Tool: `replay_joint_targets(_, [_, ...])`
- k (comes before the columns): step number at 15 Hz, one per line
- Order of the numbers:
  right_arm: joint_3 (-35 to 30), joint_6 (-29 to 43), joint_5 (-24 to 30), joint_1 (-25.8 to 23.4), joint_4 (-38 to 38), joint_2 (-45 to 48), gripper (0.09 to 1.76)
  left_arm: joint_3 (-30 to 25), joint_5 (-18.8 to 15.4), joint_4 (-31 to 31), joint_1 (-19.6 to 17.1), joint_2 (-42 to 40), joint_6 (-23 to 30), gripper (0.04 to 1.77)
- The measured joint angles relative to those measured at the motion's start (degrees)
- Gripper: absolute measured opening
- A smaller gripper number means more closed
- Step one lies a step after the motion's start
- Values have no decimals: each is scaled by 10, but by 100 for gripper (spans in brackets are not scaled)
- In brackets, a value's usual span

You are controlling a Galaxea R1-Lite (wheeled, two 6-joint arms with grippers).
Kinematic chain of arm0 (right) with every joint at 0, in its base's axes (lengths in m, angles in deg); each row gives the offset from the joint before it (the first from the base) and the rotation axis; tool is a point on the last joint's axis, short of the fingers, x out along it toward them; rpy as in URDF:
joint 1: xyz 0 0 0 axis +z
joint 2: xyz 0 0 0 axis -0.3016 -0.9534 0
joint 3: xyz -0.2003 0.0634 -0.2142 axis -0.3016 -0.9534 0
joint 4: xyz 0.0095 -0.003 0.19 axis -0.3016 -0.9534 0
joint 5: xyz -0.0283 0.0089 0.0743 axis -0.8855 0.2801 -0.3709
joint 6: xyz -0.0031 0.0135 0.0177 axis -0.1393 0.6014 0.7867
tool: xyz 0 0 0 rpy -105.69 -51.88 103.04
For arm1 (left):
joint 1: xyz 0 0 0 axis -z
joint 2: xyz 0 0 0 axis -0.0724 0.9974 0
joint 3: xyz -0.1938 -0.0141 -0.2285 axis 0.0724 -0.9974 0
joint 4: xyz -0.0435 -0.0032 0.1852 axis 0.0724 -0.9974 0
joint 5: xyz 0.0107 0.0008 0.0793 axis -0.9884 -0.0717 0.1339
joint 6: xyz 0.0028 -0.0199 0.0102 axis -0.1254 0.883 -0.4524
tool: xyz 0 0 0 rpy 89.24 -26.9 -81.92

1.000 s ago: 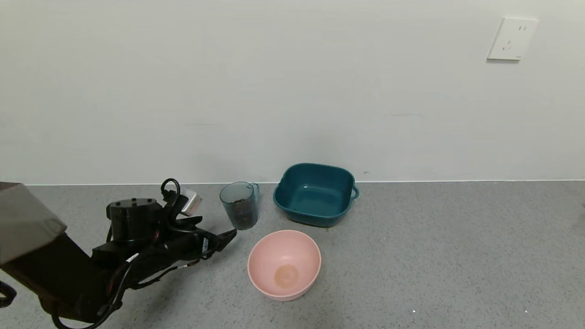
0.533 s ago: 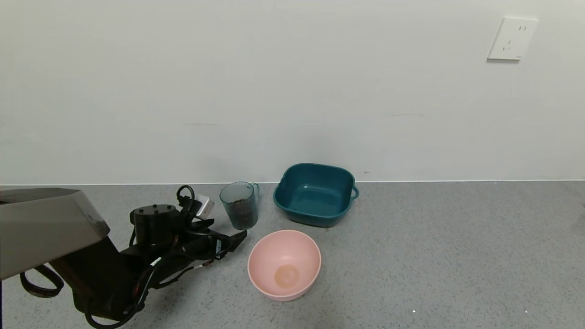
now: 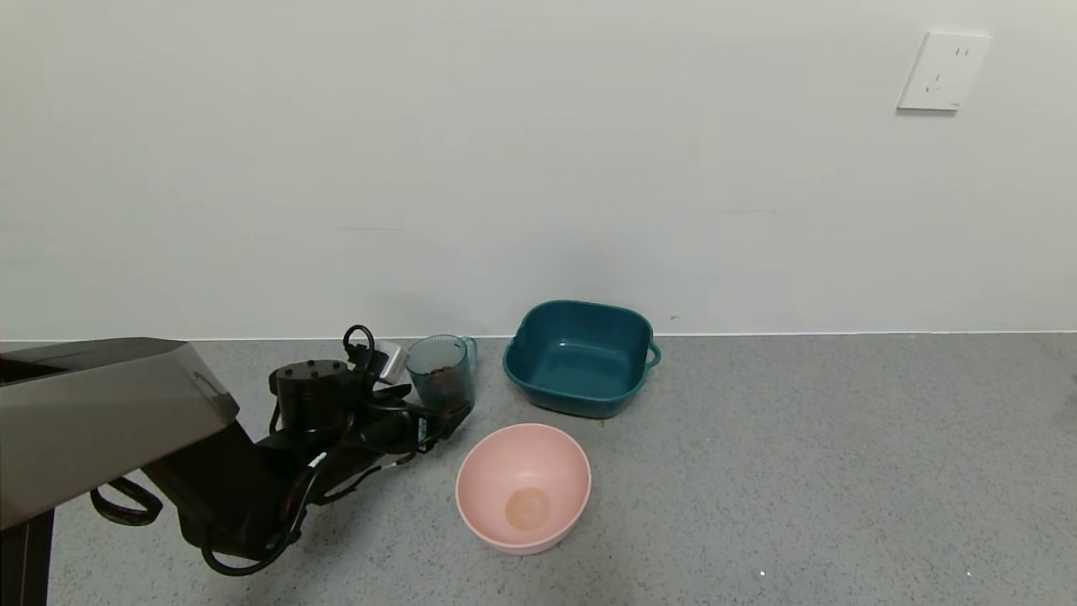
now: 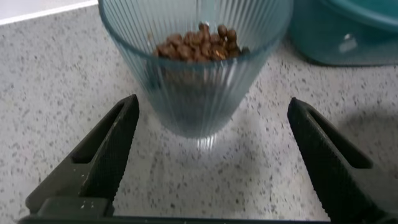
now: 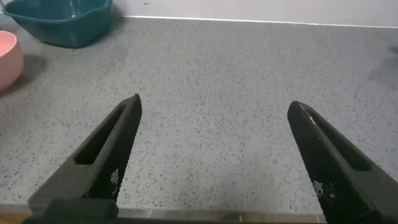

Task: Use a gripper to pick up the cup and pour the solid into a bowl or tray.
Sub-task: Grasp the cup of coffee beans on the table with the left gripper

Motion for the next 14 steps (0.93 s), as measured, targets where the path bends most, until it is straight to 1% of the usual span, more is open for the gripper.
replay_joint_targets(3, [0, 0, 0, 0, 0, 0, 171, 7, -2, 6, 4, 3, 1, 172])
replay_joint_targets(4, [0, 0, 0, 0, 0, 0, 171, 8, -2, 23, 5, 6, 1, 172])
replay_joint_targets(7, [0, 0, 0, 0, 0, 0, 171, 8, 0, 101, 8, 28, 3, 172])
replay_joint_targets(14, [0, 0, 0, 0, 0, 0, 171, 18, -2, 154, 9, 79, 13, 172])
